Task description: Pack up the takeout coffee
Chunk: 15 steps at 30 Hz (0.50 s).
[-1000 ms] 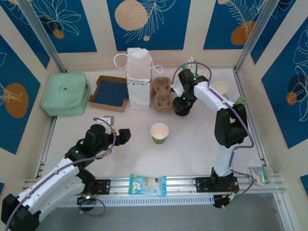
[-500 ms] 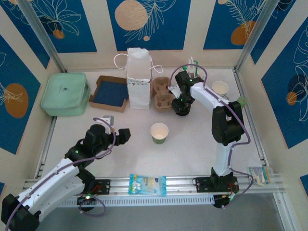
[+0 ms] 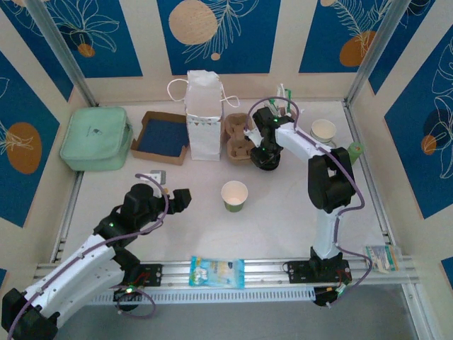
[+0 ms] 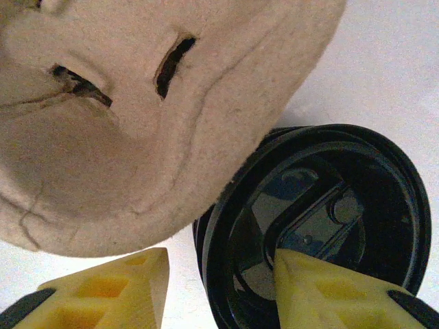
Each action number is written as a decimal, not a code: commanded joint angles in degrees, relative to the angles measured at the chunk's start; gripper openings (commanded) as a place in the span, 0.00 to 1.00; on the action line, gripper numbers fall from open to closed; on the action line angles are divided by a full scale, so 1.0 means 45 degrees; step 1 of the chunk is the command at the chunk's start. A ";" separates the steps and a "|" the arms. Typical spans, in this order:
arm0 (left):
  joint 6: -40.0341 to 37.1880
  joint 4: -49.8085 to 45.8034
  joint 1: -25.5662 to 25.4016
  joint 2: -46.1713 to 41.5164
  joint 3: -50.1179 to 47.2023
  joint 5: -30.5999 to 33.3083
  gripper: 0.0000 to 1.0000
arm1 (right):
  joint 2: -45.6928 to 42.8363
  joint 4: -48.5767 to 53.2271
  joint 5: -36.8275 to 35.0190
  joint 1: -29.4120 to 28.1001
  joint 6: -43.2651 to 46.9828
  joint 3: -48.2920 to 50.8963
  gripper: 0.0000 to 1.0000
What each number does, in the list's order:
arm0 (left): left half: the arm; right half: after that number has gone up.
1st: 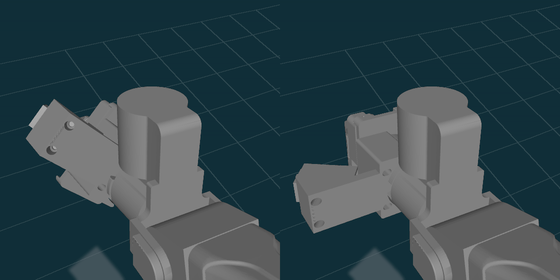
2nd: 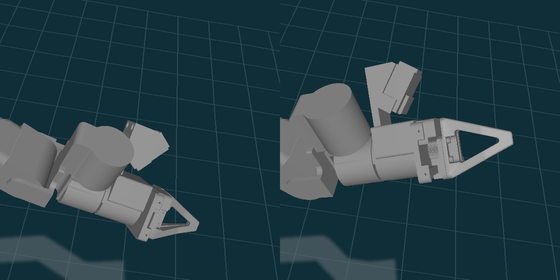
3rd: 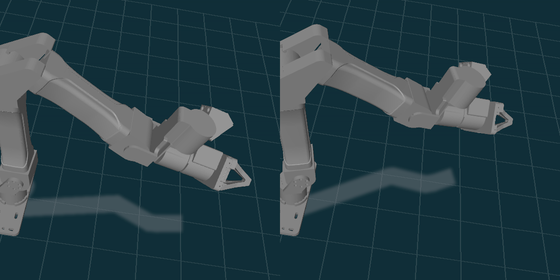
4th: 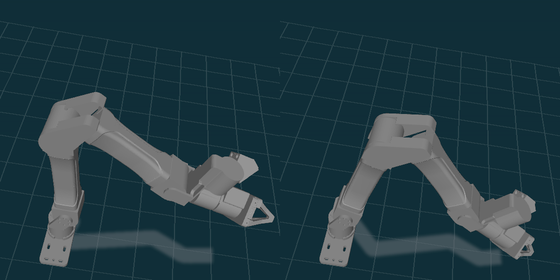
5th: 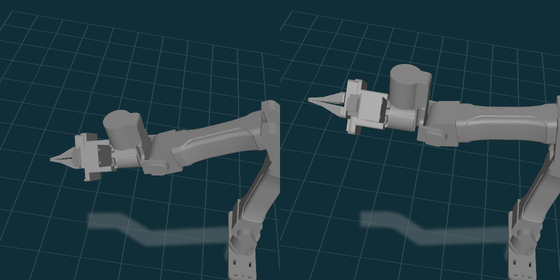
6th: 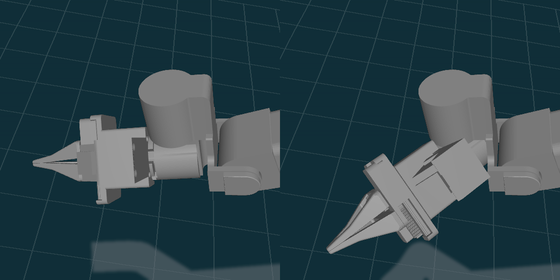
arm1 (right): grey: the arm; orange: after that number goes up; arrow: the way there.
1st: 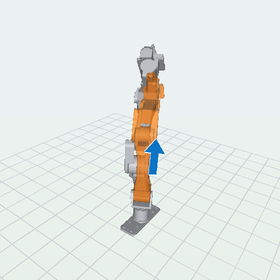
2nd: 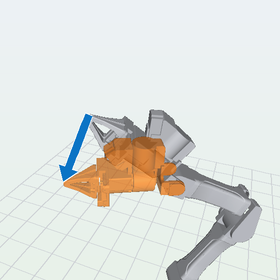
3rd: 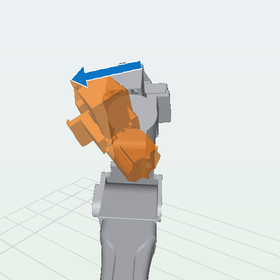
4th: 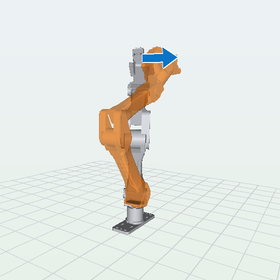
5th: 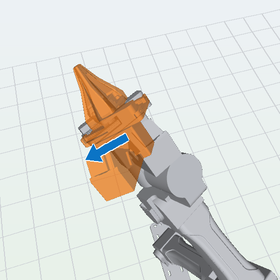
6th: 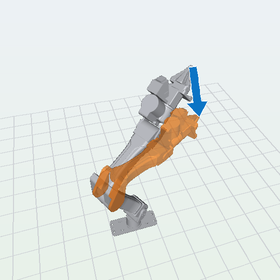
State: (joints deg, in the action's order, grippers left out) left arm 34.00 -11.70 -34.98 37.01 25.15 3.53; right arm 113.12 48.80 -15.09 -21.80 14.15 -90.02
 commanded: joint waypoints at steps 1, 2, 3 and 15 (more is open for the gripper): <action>-0.0241 -0.0319 0.0080 -0.0270 -0.0027 0.0260 0.93 | 0.0126 0.0016 -0.0290 -0.0077 -0.0074 -0.0096 0.39; -0.0255 -0.0349 0.0089 -0.0295 -0.0036 0.0270 0.93 | 0.0110 0.0019 -0.0372 -0.0059 -0.0107 -0.0104 0.38; -0.0251 -0.0369 0.0087 -0.0332 -0.0041 0.0273 0.93 | 0.0104 -0.0002 -0.0457 -0.0057 -0.0133 -0.0104 0.36; -0.0232 -0.0397 0.0098 -0.0413 -0.0042 0.0290 0.93 | -0.0176 -0.0139 -0.1679 0.0107 -0.0831 0.0247 0.23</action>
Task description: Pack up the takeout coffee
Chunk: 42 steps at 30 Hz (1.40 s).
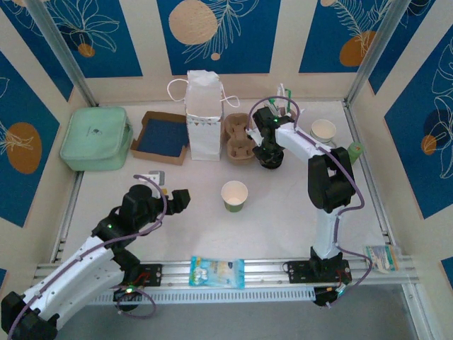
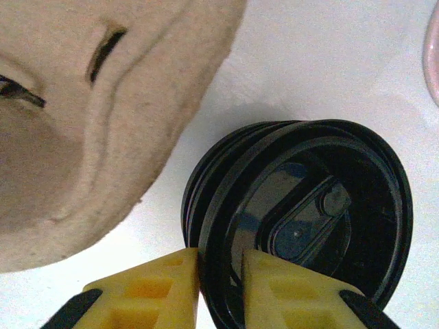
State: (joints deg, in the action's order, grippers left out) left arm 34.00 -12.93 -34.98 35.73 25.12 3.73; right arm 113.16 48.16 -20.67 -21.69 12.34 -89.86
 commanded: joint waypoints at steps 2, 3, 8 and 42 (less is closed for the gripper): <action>-0.0213 -0.0116 0.0080 -0.0107 -0.0036 0.0246 0.93 | -0.0286 0.0038 -0.0587 0.0093 -0.0635 0.0258 0.22; -0.0211 -0.0096 0.0095 -0.0107 -0.0051 0.0228 0.93 | -0.0339 0.0059 -0.0675 0.0108 -0.0759 0.0301 0.22; -0.0241 -0.0001 0.0080 -0.0010 -0.0007 0.0153 0.93 | -0.0633 0.0108 -0.0906 0.0113 -0.1231 0.0465 0.20; -0.0324 0.0099 0.0078 0.0152 0.0471 -0.0232 0.93 | -0.2741 0.1908 -0.1807 -0.0329 -0.2832 -0.0253 0.13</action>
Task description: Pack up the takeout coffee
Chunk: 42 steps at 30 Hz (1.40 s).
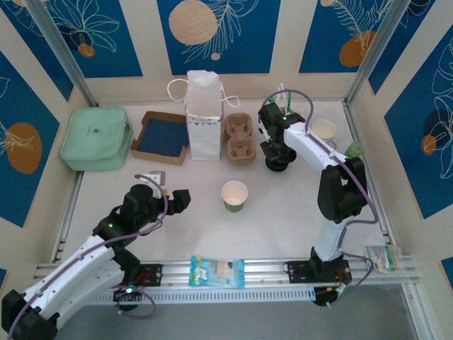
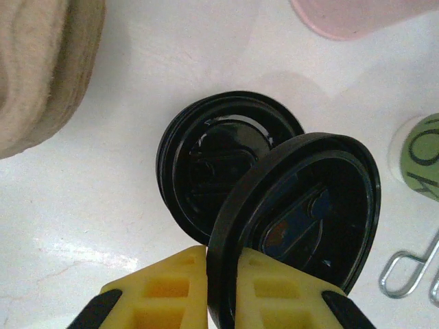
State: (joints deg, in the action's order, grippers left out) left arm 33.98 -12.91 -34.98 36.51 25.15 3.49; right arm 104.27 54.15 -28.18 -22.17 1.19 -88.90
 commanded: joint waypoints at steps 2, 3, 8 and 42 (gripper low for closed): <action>-0.0286 0.0065 0.0093 -0.0038 0.0505 -0.0227 0.93 | -0.1197 0.0640 0.0262 -0.0287 -0.0502 -0.0487 0.13; -0.0268 0.0056 0.0079 -0.0057 0.0524 -0.0247 0.93 | -0.1398 0.0626 0.0541 -0.0321 -0.0570 -0.0452 0.13; -0.0028 0.0226 0.0080 -0.0145 0.0544 -0.0653 0.93 | -0.2572 0.0447 0.2109 -0.0549 -0.0874 -0.0271 0.14; 0.4576 1.0700 0.0100 0.1850 0.1537 -0.6075 0.76 | -0.8759 -1.3669 1.7476 -0.0935 -1.0605 0.3875 0.11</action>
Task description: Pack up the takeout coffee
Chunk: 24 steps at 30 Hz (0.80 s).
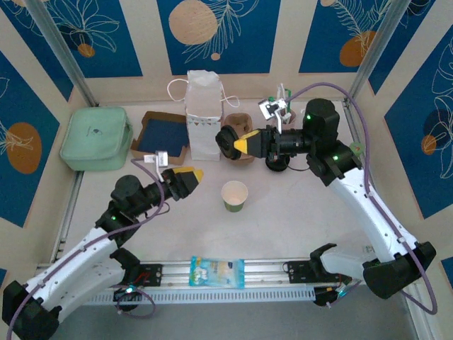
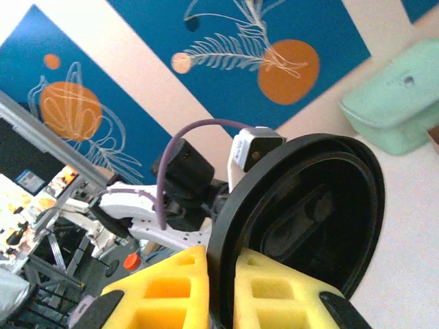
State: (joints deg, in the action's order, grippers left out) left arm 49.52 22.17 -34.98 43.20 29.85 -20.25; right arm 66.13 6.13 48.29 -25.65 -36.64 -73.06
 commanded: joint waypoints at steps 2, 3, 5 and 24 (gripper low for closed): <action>0.1613 0.4060 0.0098 0.0849 0.0678 -0.0977 0.75 | -0.0523 -0.4388 -0.0028 -0.0350 -0.3042 0.0756 0.10; 0.1854 0.4515 0.0096 0.1065 0.0822 -0.1023 0.74 | -0.0674 -0.5176 -0.0347 -0.0506 -0.3435 0.1003 0.10; 0.2190 0.5206 0.0078 0.1450 0.1108 -0.1082 0.73 | -0.0853 -0.6445 -0.0948 -0.0744 -0.4095 0.1416 0.10; 0.4113 0.9744 -0.0599 0.3815 0.2345 -0.0678 0.64 | -0.0281 -1.3647 -0.4729 -0.1592 -0.8102 0.3558 0.05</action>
State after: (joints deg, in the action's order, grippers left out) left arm 66.48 59.81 -36.77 60.34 37.71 -23.38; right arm 64.25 -47.66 30.76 -32.08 -69.97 -57.34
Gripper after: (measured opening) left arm 0.640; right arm 0.060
